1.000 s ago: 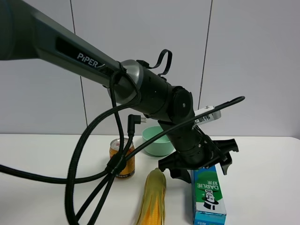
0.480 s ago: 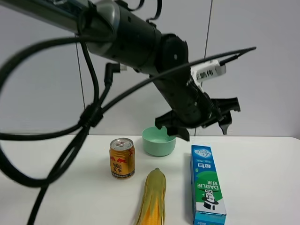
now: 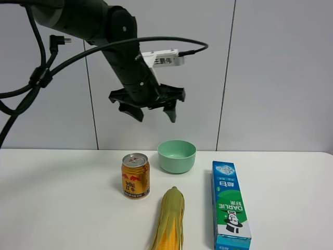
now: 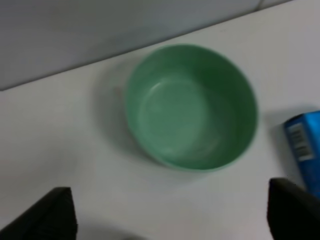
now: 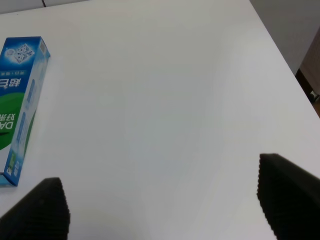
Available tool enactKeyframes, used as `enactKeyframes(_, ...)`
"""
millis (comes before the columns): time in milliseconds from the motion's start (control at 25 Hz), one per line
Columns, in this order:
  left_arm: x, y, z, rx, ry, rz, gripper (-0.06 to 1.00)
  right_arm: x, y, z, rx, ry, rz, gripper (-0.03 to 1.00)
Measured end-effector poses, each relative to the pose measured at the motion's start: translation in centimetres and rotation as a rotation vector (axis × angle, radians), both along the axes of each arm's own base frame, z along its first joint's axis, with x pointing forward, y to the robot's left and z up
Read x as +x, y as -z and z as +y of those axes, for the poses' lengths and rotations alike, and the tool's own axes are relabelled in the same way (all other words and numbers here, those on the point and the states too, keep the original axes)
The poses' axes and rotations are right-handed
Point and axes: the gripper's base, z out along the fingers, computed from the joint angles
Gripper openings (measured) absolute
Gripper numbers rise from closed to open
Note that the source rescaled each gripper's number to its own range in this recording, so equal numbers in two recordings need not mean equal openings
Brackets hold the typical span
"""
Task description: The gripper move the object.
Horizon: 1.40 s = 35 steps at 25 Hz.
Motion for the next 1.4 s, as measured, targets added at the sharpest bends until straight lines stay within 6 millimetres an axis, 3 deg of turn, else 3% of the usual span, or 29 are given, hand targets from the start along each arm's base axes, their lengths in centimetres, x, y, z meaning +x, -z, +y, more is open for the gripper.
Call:
enactKeyframes(160, 0.9, 0.9, 4.7, 0.055, -0.061, 0.035, 0.51, 0.0, 0.0, 0.0, 0.000, 0.000, 0.000, 1.00)
enactKeyframes(320, -0.2, 0.8, 9.5, 0.051, -0.141, 0.030, 0.51, 0.0, 0.0, 0.0, 0.000, 0.000, 0.000, 1.00)
enactKeyframes(560, -5.2, -0.4, 17.4, 0.039, -0.277, -0.023, 0.51, 0.0, 0.0, 0.0, 0.000, 0.000, 0.000, 1.00)
enactKeyframes(760, -12.1, -3.5, 23.5, 0.089, -0.391, -0.106, 0.51, 0.0, 0.0, 0.0, 0.000, 0.000, 0.000, 1.00)
enactKeyframes(960, -20.0, -6.1, 26.2, 0.105, -0.501, -0.133, 0.51, 0.0, 0.0, 0.0, 0.000, 0.000, 0.000, 1.00)
enactKeyframes(1200, -28.8, -8.2, 26.6, 0.108, -0.565, -0.144, 0.51, 0.0, 0.0, 0.0, 0.000, 0.000, 0.000, 1.00)
enactKeyframes(1320, -32.3, -8.5, 26.5, 0.084, -0.586, -0.163, 0.62, 0.0, 0.0, 0.0, 0.000, 0.000, 0.000, 1.00)
enactKeyframes(1400, -34.6, -8.6, 26.4, 0.060, -0.612, -0.179, 0.77, 0.0, 0.0, 0.0, 0.000, 0.000, 0.000, 1.00)
